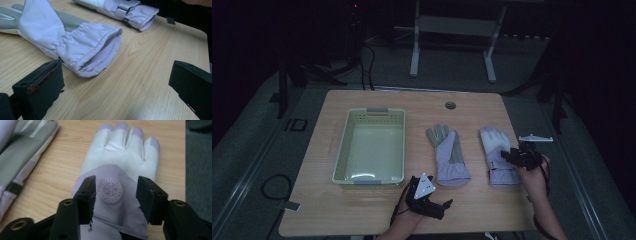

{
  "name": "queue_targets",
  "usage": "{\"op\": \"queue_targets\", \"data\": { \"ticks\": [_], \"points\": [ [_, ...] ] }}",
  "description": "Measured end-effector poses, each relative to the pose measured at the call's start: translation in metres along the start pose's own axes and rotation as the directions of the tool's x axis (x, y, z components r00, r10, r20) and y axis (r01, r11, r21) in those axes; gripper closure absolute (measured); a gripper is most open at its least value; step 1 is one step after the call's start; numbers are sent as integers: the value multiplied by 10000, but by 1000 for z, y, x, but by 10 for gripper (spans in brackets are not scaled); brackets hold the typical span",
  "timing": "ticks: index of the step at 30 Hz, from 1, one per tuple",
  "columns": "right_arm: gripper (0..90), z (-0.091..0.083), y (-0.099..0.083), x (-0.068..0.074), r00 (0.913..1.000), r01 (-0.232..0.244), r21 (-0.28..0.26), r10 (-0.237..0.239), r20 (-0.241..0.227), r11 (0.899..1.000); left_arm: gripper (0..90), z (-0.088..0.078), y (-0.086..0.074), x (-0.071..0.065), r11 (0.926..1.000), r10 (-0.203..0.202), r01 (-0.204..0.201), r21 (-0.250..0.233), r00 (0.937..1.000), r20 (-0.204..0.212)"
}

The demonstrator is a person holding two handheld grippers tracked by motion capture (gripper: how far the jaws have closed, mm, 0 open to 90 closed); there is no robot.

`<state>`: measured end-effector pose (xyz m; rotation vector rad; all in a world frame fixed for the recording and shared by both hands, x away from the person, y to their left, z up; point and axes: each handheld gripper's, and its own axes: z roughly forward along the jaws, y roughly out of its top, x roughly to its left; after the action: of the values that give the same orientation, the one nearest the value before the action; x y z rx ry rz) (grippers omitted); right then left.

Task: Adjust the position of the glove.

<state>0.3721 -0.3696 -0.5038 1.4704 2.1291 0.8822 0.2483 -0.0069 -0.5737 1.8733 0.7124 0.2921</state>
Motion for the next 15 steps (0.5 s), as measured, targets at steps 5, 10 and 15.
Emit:
{"op": "queue_targets", "data": {
  "ticks": [5, 10, 15],
  "points": [
    [480, 5, -7, 0, 9974, 659, 42, -657, -304, 9978, 0, 0, 0, 0, 10000, -25, 25, -4, 10000, 4],
    [499, 20, -15, -6, 9988, 324, 193, -317, -363, 9993, 0, 0, 0, 0, 10000, -26, 26, -1, 10000, 5],
    [599, 29, -22, -10, 9977, -63, 360, 87, -672, 9993, 0, 0, 0, 1, 10000, -70, 70, 4, 10000, -7]
  ]
}}
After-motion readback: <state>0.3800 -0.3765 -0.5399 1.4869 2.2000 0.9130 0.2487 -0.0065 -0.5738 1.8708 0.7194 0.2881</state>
